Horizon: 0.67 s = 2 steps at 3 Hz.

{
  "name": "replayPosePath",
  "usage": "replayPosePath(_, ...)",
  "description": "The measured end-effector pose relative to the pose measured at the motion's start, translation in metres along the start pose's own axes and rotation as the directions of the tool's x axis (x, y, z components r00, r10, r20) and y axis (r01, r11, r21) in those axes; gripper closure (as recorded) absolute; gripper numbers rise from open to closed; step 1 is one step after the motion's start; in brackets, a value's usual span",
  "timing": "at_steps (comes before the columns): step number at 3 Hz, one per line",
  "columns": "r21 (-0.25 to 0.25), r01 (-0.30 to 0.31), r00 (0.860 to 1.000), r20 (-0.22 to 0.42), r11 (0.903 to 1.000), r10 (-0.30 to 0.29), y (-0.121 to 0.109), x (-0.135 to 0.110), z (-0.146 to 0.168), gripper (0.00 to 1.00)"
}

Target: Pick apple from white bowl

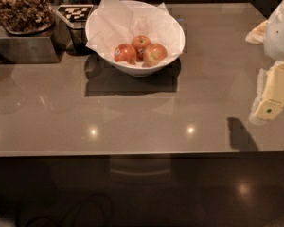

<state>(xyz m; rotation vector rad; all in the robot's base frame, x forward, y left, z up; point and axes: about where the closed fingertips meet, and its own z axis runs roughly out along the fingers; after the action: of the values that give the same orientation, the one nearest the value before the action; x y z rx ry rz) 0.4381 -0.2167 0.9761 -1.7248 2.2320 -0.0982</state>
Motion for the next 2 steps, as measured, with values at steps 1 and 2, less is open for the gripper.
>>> replayPosePath(1, 0.0, 0.0, 1.0, 0.0, 1.0, 0.0, 0.0, 0.0, 0.0, 0.0)
replayPosePath(2, 0.036, -0.052, 0.997, 0.059, 0.998, 0.05, -0.0085, -0.0013, -0.0034, 0.0)
